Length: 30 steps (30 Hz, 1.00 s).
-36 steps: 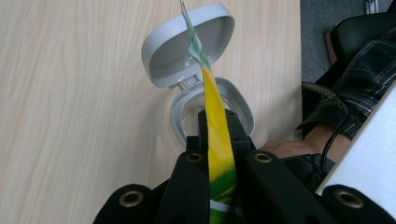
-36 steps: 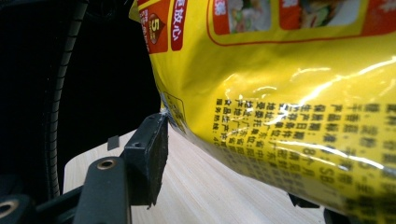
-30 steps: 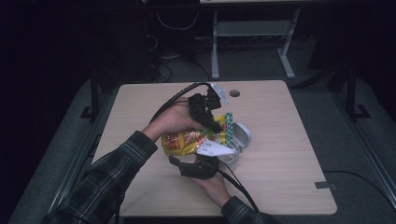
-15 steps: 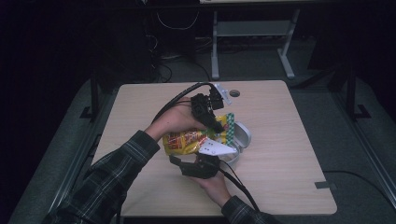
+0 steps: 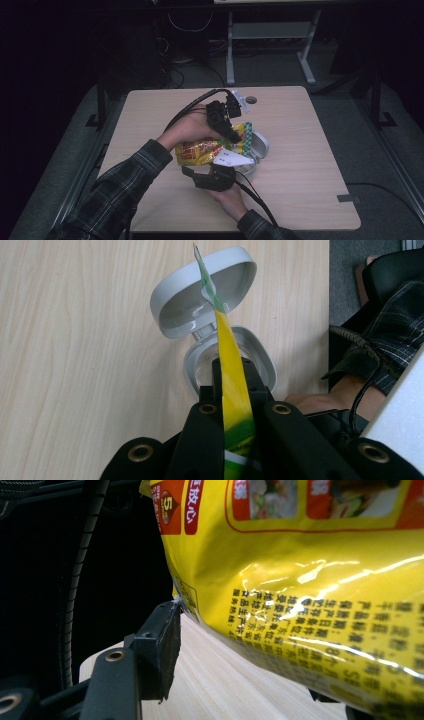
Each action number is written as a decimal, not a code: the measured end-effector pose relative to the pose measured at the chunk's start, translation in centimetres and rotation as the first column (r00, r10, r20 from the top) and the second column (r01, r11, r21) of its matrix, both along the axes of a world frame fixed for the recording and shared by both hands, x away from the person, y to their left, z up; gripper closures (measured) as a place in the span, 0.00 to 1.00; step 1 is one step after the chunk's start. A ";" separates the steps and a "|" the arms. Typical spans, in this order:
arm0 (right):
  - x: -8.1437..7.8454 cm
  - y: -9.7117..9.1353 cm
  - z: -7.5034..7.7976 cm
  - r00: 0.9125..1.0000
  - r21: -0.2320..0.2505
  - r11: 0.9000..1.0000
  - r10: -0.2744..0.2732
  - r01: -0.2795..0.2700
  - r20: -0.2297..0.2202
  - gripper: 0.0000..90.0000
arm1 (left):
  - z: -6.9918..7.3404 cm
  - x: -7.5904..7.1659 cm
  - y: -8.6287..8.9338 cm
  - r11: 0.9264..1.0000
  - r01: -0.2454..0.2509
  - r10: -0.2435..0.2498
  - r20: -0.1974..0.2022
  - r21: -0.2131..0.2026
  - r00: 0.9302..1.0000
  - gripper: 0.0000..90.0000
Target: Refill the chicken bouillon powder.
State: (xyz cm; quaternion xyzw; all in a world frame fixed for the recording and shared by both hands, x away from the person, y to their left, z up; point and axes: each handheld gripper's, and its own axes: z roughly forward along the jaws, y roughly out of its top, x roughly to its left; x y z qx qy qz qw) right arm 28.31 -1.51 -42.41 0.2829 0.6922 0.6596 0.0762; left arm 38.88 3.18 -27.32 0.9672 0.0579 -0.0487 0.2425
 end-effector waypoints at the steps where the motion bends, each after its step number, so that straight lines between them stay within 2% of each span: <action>1: 0.0 0.0 0.0 1.000 0.000 1.000 0.000 0.000 0.000 0.44 | 0.0 0.0 0.0 1.000 0.000 0.000 -0.001 0.001 1.000 1.00; 30: -0.1 0.0 0.1 1.000 -0.004 1.000 -0.001 0.001 0.003 0.44 | 0.0 0.1 0.1 1.000 0.002 -0.002 -0.005 -0.004 1.000 1.00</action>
